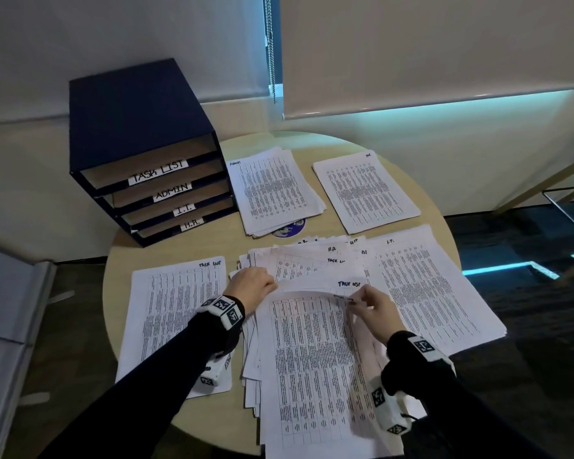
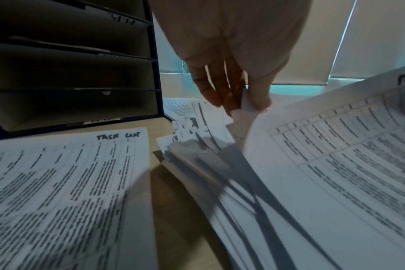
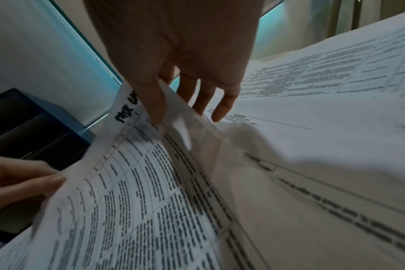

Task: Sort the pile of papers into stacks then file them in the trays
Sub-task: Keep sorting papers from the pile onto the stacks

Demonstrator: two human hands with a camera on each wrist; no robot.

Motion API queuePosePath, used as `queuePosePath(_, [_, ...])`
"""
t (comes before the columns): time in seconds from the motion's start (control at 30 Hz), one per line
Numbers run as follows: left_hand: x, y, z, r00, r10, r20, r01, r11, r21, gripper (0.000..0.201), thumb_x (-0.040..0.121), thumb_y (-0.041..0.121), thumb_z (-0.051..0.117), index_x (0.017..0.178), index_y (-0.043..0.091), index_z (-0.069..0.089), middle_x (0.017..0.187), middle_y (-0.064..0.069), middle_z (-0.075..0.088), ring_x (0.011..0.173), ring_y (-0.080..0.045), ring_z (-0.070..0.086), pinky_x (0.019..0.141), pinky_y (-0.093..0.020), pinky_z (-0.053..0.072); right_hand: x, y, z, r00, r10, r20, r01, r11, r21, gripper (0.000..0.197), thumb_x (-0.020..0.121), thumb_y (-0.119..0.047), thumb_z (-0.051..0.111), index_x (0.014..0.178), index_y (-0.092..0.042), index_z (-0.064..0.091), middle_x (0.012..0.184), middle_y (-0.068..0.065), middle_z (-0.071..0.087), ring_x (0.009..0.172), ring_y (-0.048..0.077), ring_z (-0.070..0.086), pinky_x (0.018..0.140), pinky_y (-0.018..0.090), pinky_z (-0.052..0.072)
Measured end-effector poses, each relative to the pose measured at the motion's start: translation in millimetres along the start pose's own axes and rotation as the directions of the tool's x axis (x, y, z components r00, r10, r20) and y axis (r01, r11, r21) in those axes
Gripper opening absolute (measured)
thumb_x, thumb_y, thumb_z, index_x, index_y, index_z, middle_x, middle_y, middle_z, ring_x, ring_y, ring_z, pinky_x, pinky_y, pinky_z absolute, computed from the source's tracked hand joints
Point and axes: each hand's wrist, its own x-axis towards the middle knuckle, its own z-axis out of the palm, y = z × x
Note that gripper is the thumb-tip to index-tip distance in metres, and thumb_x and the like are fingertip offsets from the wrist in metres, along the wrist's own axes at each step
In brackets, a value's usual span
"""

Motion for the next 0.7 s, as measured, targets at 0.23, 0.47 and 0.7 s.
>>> queuePosePath(0.23, [-15.9,-5.0,-2.1,0.986,0.064,-0.152,-0.087,0.985,-0.149,0.019,0.092,0.021,0.062,0.107,0.015,0.072,0.096,-0.002,0.069,0.086,-0.014,0.061,0.085,-0.026,0.049,0.4,7.0,2.0,0.997,0.052,-0.065,-0.058,0.993,-0.104,0.027,0.074,-0.007,0.077,0.063,-0.025,0.060,0.113,0.004,0.042,0.111,0.015,0.035,0.093,0.032,0.028])
queuePosePath(0.47, [-26.1,-5.9,-2.9,0.985,0.171,0.032,-0.160,0.964,-0.213,0.011,0.094,0.016,0.060,0.097,0.016,0.070,0.093,0.002,0.070,0.083,-0.009,0.062,0.086,-0.027,0.051,-3.2,7.4,-0.9,0.995,0.099,-0.001,-0.099,0.994,0.049,0.010,0.079,-0.005,0.071,0.077,-0.001,0.062,0.083,0.005,0.070,0.085,0.020,0.063,0.075,0.029,0.045])
queuePosePath(0.7, [-28.5,-5.6,5.2,0.968,0.152,0.200,-0.107,0.970,-0.219,0.016,0.098,0.019,0.051,0.100,0.021,0.066,0.096,0.004,0.069,0.083,-0.014,0.063,0.083,-0.033,0.054,-7.2,8.8,-0.2,0.996,0.090,-0.005,-0.089,0.992,0.085,0.012,0.078,0.003,0.066,0.071,-0.006,0.061,0.073,0.003,0.067,0.074,0.018,0.060,0.073,0.030,0.044])
